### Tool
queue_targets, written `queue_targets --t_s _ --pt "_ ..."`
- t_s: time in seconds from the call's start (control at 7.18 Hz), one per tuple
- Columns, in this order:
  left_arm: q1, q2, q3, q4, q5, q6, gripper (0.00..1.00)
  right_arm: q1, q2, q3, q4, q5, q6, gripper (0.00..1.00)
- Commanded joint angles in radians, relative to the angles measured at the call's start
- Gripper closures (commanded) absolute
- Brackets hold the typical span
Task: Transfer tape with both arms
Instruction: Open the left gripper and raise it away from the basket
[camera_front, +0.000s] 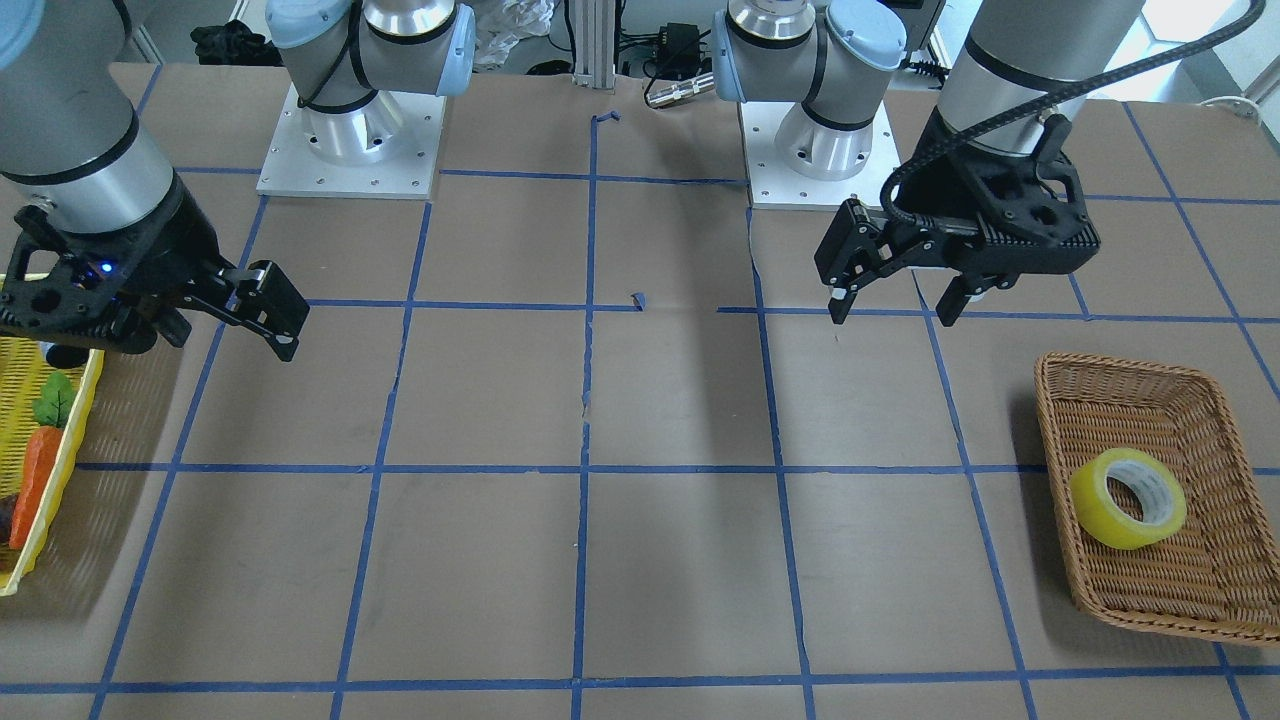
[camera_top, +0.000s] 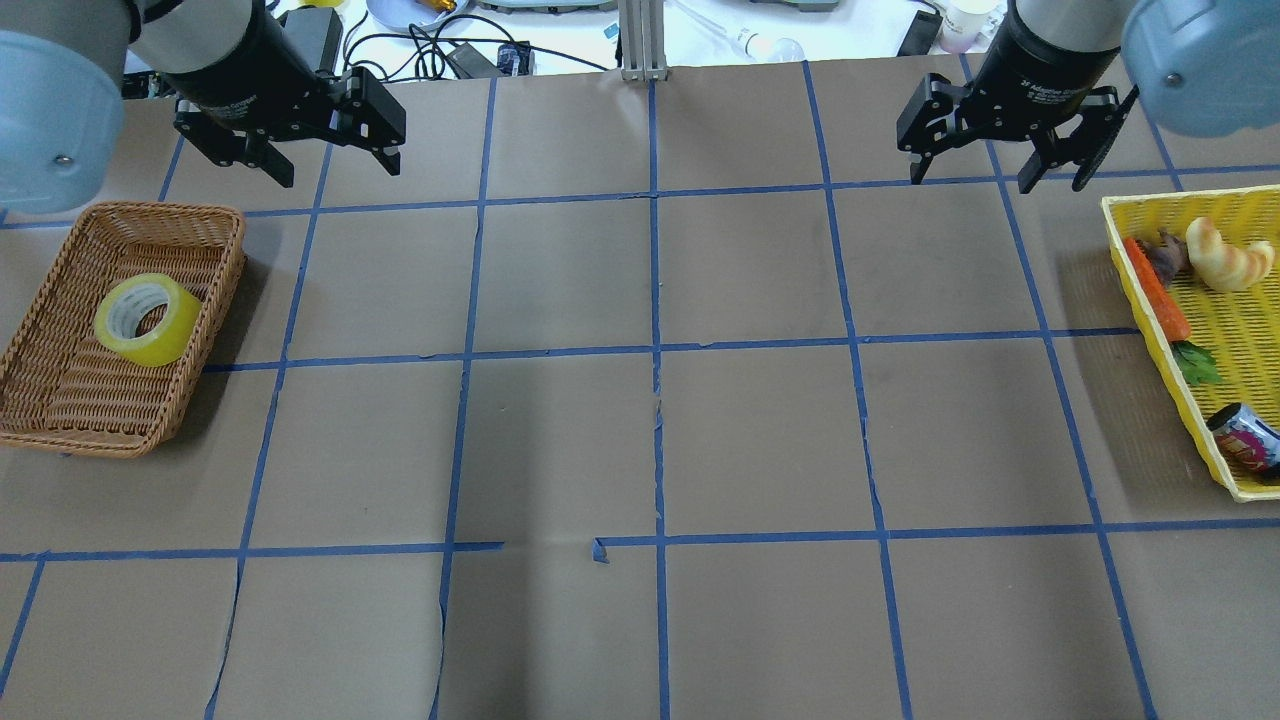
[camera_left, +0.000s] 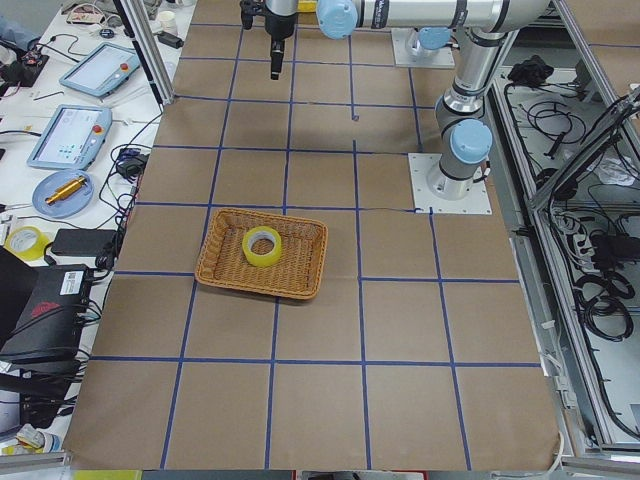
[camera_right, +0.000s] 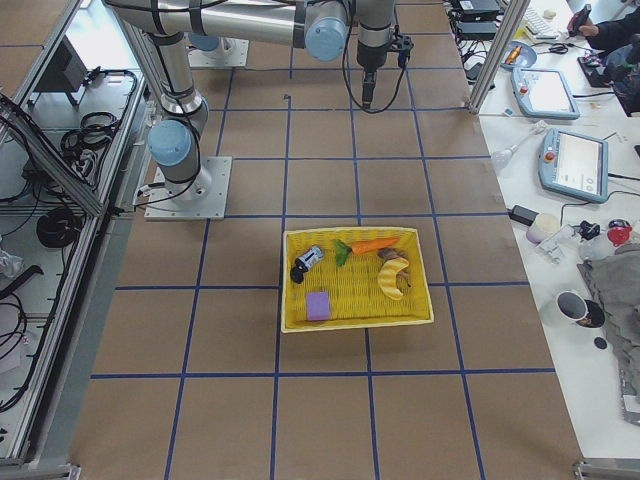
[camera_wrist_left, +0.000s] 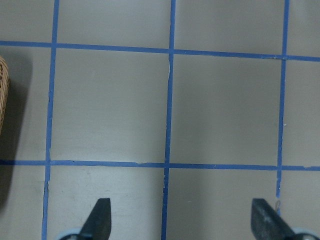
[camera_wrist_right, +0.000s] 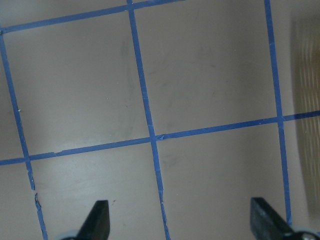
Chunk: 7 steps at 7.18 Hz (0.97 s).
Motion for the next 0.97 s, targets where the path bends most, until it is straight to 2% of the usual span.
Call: queue_targets --t_s 0.0,0.28,0.56,0.84 --pt "-0.009 0.021 -0.019 -0.002 -0.003 -0.048 0.0 0.011 -0.032 0.0 0.006 0.007 0.005 0.0" --pt "-0.032 0.023 -0.023 -0.004 0.0 -0.084 0.0 0.102 -0.053 0.024 0.011 0.002 0.008 0.0" --pt "-0.017 0.017 -0.036 -0.006 0.04 -0.041 0.0 0.108 -0.075 0.046 0.012 -0.004 0.008 0.0" --pt "-0.017 0.056 -0.051 -0.028 0.057 -0.041 0.0 0.104 -0.078 0.046 0.014 -0.006 0.008 0.0"
